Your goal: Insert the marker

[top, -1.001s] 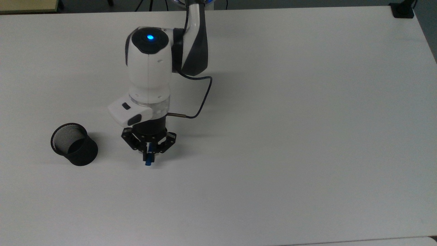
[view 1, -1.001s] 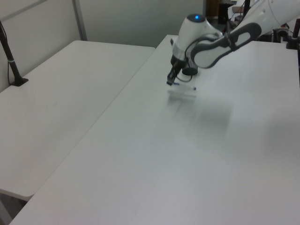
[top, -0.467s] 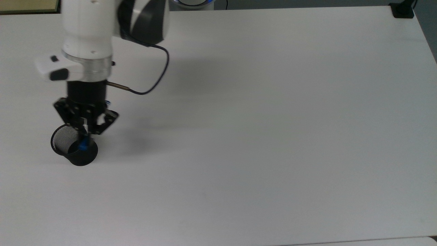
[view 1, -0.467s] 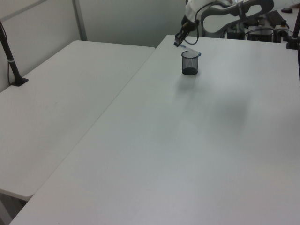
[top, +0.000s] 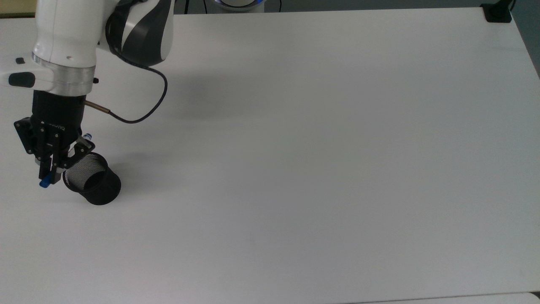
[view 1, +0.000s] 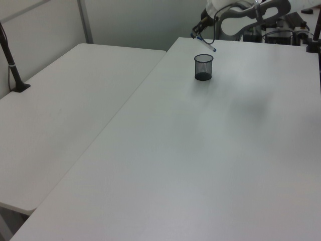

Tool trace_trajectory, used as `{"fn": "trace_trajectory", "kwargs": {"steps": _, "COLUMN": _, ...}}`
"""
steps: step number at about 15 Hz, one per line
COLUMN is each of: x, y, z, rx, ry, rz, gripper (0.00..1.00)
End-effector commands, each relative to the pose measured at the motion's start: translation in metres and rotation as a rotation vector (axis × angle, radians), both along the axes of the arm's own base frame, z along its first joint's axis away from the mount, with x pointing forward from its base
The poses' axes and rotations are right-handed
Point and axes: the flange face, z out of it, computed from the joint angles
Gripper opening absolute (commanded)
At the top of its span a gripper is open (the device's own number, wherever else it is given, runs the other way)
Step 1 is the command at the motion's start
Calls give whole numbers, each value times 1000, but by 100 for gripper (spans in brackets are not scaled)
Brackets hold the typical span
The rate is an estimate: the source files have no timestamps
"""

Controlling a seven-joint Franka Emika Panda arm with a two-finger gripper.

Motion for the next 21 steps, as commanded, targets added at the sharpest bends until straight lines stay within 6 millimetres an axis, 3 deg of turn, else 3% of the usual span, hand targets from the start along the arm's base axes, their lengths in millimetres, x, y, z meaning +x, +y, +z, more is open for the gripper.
{"fn": "trace_trajectory", "kwargs": {"steps": 1, "x": 4, "y": -11, "z": -26, "rx": -18, "ry": -69, "rz": -5, "gripper": 12}}
{"fn": "trace_trajectory", "kwargs": {"steps": 6, "x": 7, "y": -11, "z": -45, "rx": -13, "ry": -78, "rz": 0, "gripper": 12}}
{"fn": "trace_trajectory", "kwargs": {"steps": 12, "x": 9, "y": -4, "z": -45, "rx": 5, "ry": -82, "rz": -9, "gripper": 12}}
{"fn": "trace_trajectory", "kwargs": {"steps": 13, "x": 11, "y": 2, "z": -46, "rx": 5, "ry": -80, "rz": 0, "gripper": 22}}
{"fn": "trace_trajectory", "kwargs": {"steps": 14, "x": 12, "y": 5, "z": -46, "rx": 5, "ry": -80, "rz": 5, "gripper": 54}}
{"fn": "trace_trajectory", "kwargs": {"steps": 15, "x": 12, "y": 6, "z": -46, "rx": 6, "ry": -80, "rz": 6, "gripper": 75}}
{"fn": "trace_trajectory", "kwargs": {"steps": 17, "x": 13, "y": 9, "z": -44, "rx": 11, "ry": -85, "rz": 6, "gripper": 98}}
{"fn": "trace_trajectory", "kwargs": {"steps": 19, "x": 14, "y": 20, "z": -35, "rx": 14, "ry": -91, "rz": 22, "gripper": 100}}
{"fn": "trace_trajectory", "kwargs": {"steps": 21, "x": 17, "y": 52, "z": -23, "rx": 27, "ry": -38, "rz": 48, "gripper": 100}}
